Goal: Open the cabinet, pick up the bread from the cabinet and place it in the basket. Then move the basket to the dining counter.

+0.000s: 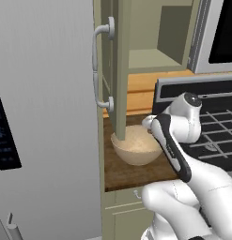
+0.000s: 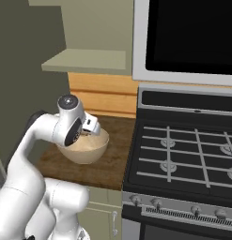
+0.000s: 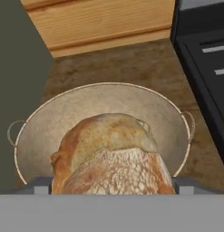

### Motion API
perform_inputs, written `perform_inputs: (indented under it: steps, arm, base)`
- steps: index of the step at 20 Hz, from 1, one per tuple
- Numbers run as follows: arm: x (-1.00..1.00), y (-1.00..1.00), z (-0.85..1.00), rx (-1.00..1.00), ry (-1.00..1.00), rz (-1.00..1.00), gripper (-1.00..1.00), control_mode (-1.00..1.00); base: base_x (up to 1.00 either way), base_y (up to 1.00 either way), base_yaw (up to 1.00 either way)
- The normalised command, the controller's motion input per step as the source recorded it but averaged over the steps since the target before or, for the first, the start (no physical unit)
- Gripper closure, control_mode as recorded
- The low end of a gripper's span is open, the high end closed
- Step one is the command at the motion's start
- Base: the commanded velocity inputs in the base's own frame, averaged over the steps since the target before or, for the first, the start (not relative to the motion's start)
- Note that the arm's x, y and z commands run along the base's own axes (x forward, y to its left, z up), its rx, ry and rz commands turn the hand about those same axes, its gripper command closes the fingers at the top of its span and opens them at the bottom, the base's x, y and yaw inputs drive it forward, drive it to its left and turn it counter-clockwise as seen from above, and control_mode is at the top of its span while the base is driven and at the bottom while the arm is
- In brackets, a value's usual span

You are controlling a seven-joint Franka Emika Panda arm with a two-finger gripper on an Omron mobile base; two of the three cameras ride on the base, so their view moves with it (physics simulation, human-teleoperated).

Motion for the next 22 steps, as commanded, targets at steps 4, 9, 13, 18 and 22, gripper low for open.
perform_inputs:
  steps: [4,9,13,18,22]
  arm:
    - [0.87,0.19,-0.32,0.0,0.13,0.0,1.0,-1.0]
    - [0.29,0.14,-0.47,0.0,0.08,0.01,1.0,-1.0]
    - [0.59,0.0,-0.42,0.0,0.05,0.0,1.0,-1.0]
    - [0.41,0.05,-0.38,0.0,0.04,0.01,1.0,-1.0]
    - [0.45,0.1,-0.21,0.0,0.12,0.01,1.0,-1.0]
  base:
    - [0.0,0.0,0.0]
    - [0.0,0.0,0.0]
    - [0.0,0.0,0.0]
    - [0.0,0.0,0.0]
    - [0.0,0.0,0.0]
